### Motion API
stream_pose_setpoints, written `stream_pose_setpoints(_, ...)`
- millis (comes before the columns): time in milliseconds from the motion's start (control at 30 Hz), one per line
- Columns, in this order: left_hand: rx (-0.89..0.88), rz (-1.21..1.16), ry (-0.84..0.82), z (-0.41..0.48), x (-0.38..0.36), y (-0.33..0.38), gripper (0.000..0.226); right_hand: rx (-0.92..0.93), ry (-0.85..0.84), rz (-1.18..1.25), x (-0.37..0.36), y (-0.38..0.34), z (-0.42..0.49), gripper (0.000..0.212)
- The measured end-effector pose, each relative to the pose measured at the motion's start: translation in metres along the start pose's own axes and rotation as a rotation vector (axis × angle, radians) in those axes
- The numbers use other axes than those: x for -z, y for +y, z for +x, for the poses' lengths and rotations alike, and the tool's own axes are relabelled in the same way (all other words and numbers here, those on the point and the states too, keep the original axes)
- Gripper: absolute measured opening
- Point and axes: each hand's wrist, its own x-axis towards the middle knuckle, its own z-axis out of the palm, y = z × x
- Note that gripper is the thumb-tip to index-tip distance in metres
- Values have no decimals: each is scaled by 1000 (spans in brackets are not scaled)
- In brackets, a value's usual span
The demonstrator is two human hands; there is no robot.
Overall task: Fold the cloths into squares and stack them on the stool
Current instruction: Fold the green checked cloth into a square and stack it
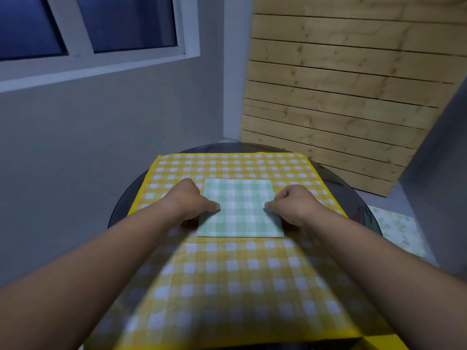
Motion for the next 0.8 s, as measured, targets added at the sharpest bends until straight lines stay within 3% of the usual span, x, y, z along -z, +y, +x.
stream_pose_setpoints(100, -11, -70, -25, -4, 1, 2, 44, -47, -55, 58, 7, -6, -4, 30)
stream_pose_setpoints(333, -38, -244, -74, -13, 9, -1, 34, 2, -62, 158, 12, 0, -14, 17)
stream_pose_setpoints(600, -203, -627, -228, -59, -13, 46, 35, 146, 216, 289, 76, 37, -77, 22)
stream_pose_setpoints(800, -283, -862, -379, -91, -78, 110, 53, 140, 370, 471, 163, 82, -116, 39)
